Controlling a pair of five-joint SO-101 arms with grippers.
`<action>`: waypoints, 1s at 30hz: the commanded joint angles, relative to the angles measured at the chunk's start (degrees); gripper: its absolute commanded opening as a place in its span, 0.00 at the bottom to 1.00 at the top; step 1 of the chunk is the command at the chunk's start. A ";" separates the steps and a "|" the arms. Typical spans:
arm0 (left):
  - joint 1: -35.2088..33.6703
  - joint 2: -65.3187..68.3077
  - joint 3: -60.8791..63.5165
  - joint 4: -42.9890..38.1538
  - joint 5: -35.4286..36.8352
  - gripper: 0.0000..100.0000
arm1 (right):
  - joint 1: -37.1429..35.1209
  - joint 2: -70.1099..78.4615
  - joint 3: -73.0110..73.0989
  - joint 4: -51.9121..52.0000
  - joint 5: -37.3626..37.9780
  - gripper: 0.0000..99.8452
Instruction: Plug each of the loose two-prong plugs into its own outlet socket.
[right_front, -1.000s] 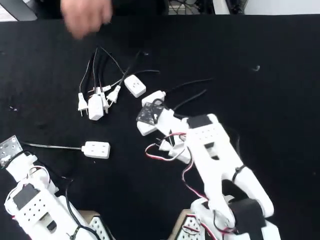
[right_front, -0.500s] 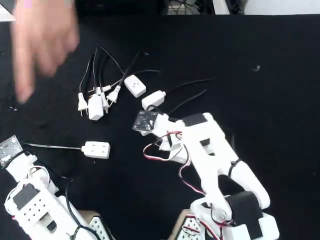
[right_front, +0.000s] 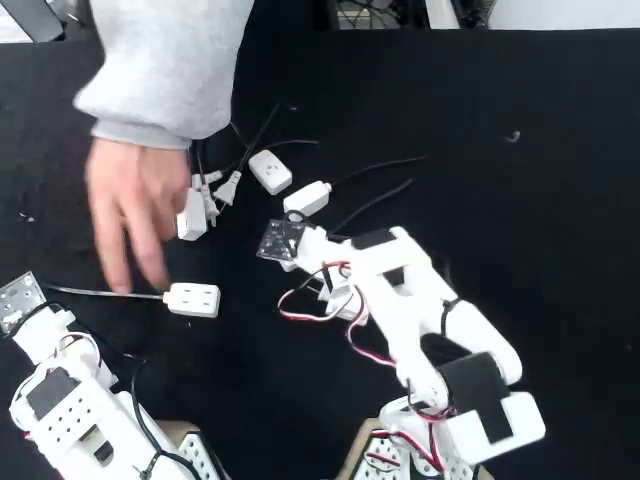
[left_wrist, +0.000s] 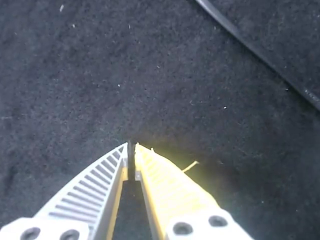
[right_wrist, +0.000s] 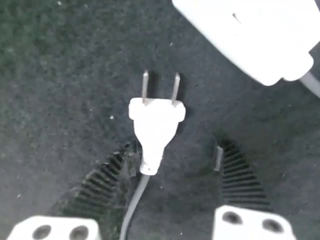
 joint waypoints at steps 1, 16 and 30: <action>0.48 -0.53 -0.57 -0.79 -0.53 0.03 | 1.14 1.01 -1.63 -0.53 -0.70 0.24; 0.75 -0.53 -1.71 -0.88 -1.49 0.03 | 1.32 -18.51 -6.90 13.71 -3.69 0.01; 12.26 14.77 -40.84 12.04 -4.04 0.03 | -10.02 -18.68 -15.08 24.53 -13.36 0.01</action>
